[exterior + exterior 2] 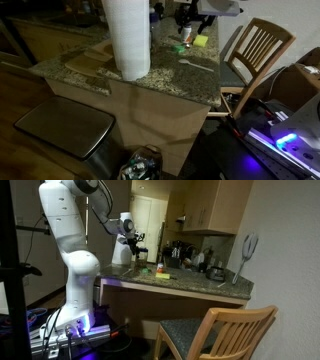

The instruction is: Move the bottle to the left

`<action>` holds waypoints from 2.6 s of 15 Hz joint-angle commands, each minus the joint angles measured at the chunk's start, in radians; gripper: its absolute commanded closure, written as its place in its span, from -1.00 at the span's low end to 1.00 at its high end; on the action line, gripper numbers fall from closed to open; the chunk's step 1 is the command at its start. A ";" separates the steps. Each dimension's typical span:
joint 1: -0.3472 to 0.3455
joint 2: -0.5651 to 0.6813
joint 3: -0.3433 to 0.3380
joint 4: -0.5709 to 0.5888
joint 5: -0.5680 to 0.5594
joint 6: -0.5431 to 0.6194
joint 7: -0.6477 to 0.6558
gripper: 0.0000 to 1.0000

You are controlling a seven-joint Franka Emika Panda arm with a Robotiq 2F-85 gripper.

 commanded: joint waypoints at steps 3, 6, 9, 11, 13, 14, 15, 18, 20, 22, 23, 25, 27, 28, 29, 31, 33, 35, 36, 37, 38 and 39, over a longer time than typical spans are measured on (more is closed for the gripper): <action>-0.010 -0.189 -0.282 -0.085 0.042 0.054 -0.026 -1.00; -0.010 -0.168 -0.283 -0.048 0.023 0.019 -0.022 -1.00; -0.011 -0.185 -0.284 -0.063 0.027 0.025 -0.021 -1.00; -0.033 -0.075 -0.299 -0.036 0.039 0.087 -0.003 -1.00; -0.040 0.023 -0.305 0.007 0.071 0.128 0.045 -1.00; -0.048 0.080 -0.303 0.039 0.081 0.158 0.085 -1.00; -0.041 0.131 -0.315 0.068 0.099 0.185 0.097 -1.00; 0.012 0.248 -0.341 0.165 0.189 0.293 0.096 -1.00; 0.020 0.209 -0.354 0.121 0.170 0.281 0.087 -1.00; 0.034 0.239 -0.362 0.148 0.174 0.283 0.087 -1.00; 0.035 0.237 -0.364 0.145 0.174 0.283 0.086 -1.00; 0.043 0.230 -0.369 0.158 0.192 0.217 0.062 -1.00; 0.048 0.265 -0.373 0.229 0.182 0.140 0.076 -1.00; 0.047 0.277 -0.372 0.259 0.154 0.108 0.110 -1.00; 0.041 0.307 -0.370 0.299 0.098 0.091 0.167 -1.00; 0.048 0.358 -0.374 0.367 0.037 0.078 0.248 -1.00; 0.062 0.306 -0.389 0.308 0.045 0.104 0.236 -1.00; 0.071 0.356 -0.398 0.355 0.014 0.101 0.285 -1.00; 0.073 0.373 -0.402 0.367 0.013 0.101 0.287 -1.00; 0.075 0.382 -0.404 0.373 0.014 0.101 0.287 -1.00; 0.077 0.395 -0.403 0.379 0.035 0.050 0.262 -1.00; 0.079 0.413 -0.407 0.388 0.063 0.010 0.248 -1.00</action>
